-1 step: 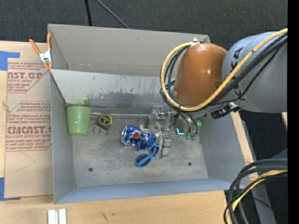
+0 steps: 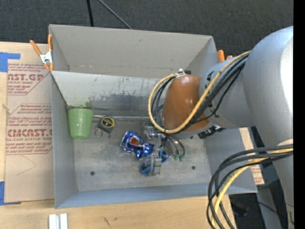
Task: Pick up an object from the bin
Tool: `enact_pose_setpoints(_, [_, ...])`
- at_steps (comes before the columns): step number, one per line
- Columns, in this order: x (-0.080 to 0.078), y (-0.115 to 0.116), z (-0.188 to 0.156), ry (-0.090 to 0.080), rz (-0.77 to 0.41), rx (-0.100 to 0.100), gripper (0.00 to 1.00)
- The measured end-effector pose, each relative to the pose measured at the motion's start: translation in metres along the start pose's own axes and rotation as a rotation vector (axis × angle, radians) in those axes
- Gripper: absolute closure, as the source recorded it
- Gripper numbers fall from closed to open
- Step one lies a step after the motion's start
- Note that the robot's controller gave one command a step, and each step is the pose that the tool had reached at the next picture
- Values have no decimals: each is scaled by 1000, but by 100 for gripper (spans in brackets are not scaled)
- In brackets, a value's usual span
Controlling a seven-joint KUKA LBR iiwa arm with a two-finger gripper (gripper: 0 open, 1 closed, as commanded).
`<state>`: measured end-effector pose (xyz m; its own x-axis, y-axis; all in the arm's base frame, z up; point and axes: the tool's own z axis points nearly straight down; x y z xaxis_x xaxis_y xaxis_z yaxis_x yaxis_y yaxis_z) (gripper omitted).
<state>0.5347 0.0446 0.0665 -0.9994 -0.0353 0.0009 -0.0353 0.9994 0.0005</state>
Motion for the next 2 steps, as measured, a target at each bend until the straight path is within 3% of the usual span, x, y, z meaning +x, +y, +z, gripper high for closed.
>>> enact_pose_setpoints(1, [-1,0,-4,-2,0,-1,100])
enact_pose_setpoints(2, [-8,-23,-146,-12,-27,1,100])
